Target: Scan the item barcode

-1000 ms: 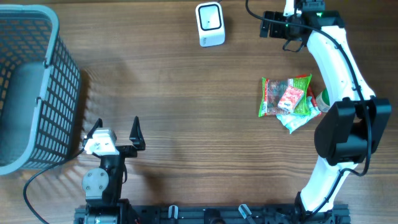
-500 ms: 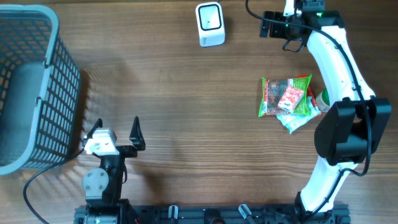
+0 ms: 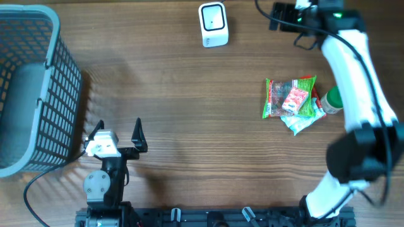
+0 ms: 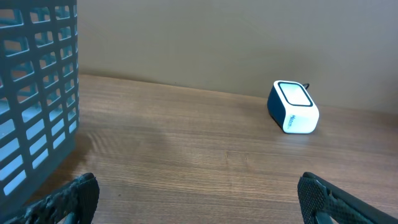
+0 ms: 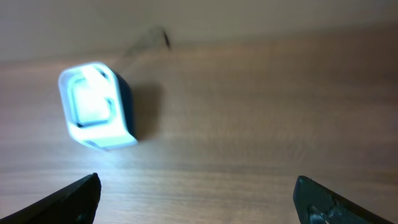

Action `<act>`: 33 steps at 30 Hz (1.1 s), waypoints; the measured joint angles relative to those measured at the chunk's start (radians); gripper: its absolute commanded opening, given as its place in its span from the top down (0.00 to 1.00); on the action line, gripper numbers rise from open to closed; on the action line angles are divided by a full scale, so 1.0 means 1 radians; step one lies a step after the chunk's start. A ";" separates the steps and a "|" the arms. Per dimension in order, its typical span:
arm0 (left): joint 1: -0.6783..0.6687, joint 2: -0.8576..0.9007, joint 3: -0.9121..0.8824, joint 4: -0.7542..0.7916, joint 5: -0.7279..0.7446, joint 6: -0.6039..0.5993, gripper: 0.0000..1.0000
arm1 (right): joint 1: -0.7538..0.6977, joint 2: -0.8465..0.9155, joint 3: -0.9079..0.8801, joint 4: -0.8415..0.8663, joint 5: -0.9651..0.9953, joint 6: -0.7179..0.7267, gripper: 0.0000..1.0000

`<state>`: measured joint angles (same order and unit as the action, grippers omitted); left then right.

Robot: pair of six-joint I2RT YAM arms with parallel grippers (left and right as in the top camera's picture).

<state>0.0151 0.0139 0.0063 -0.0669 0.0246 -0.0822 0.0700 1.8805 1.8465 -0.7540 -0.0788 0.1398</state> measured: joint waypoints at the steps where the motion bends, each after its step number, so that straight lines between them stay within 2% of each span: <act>1: 0.000 0.000 0.000 0.000 0.000 0.000 0.00 | 0.000 -0.038 0.000 0.000 0.000 0.000 0.00; 8: 0.000 0.000 0.000 0.000 0.000 0.003 0.00 | 0.000 -0.396 0.003 0.003 0.000 0.000 0.00; 21: 0.000 0.000 0.000 0.000 0.000 0.003 0.00 | 0.000 -0.793 0.004 -0.092 0.019 -0.011 0.00; 28: 0.000 0.000 0.000 0.000 0.000 0.003 0.00 | 0.000 -1.009 0.006 -0.285 0.082 -0.015 0.00; 33: 0.000 0.000 0.000 0.000 0.000 0.003 0.00 | 0.000 -1.129 0.010 -0.539 0.105 -0.026 0.00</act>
<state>0.0151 0.0139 0.0063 -0.0669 0.0246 -0.0795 0.0700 0.7517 1.8561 -1.2926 0.0261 0.1139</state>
